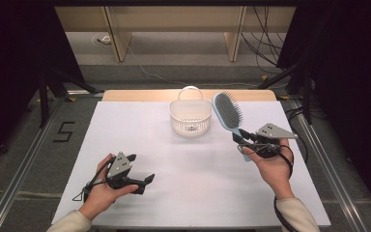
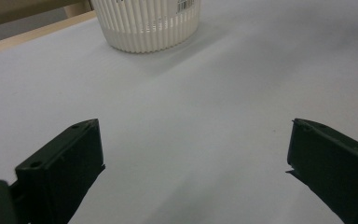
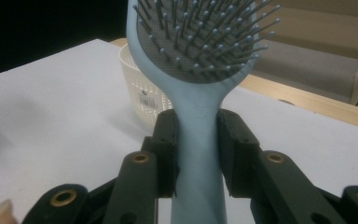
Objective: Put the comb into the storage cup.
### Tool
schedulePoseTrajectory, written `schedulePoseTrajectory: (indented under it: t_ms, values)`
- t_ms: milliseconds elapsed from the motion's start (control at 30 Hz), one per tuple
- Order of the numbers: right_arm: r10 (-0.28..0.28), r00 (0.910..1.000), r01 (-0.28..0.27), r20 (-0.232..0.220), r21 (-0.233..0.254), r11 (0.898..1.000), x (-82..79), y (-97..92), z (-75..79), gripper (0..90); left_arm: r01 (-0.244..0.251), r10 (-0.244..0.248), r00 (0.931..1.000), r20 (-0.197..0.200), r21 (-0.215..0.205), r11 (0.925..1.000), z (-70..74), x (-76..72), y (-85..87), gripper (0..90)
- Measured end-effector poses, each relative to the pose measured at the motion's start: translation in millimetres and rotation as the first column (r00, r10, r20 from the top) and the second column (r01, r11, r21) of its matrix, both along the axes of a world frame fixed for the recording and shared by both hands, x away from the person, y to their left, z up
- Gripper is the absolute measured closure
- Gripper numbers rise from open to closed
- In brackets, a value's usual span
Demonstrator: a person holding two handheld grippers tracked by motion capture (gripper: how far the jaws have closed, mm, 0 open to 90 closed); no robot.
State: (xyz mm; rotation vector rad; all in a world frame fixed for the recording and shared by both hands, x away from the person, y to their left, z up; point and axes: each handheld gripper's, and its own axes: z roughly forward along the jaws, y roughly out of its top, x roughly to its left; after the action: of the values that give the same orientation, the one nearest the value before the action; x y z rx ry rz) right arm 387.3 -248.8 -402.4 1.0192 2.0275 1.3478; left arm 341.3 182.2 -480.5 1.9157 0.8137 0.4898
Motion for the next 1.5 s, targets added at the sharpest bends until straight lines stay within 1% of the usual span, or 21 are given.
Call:
schedulePoseTrajectory:
  t_ms: [700, 1500]
  values:
    - [-0.004, 1.0, 0.004, 0.006, 0.011, 1.0, 3.2, 4.1, 1.8, 70.3, 0.0, 0.0, 1.0, 0.0, 0.0, 1.0, -0.2, 0.1, -0.2, 3.0]
    - [0.005, 0.9999, -0.005, 0.016, 0.018, 1.0, 6.6, 11.6, 4.2, 70.4, 0.0, 0.0, 1.0, -0.001, -0.002, 1.0, -0.2, 0.1, -0.1, 3.0]
